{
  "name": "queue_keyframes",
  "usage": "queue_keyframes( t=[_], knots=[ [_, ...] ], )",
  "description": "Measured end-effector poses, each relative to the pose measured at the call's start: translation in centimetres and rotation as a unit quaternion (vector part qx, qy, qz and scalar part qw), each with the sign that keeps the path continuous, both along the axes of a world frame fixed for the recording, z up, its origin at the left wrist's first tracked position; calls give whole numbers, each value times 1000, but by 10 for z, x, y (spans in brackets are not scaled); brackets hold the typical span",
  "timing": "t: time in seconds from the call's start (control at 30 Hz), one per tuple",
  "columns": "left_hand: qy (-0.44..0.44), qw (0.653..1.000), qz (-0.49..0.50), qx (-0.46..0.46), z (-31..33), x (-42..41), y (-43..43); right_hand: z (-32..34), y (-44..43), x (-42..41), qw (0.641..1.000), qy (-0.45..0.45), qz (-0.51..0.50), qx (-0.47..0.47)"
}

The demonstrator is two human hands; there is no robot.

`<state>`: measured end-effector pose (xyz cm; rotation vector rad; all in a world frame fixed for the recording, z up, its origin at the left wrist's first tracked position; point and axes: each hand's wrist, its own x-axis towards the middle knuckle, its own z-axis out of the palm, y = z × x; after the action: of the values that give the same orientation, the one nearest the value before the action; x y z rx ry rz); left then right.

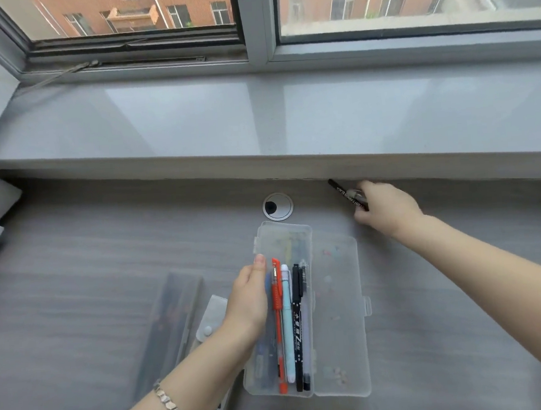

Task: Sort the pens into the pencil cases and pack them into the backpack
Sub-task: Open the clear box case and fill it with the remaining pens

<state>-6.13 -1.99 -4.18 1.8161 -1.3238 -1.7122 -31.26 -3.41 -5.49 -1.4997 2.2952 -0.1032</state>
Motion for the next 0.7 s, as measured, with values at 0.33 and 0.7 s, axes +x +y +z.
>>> queue_keyframes(
  t=[0.33, 0.7],
  knots=[
    [5, 1000, 9, 14, 6, 10, 38, 93, 117, 70, 764, -627, -150, 5],
    [37, 999, 12, 21, 15, 14, 80, 98, 164, 126, 739, -639, -204, -63]
  ],
)
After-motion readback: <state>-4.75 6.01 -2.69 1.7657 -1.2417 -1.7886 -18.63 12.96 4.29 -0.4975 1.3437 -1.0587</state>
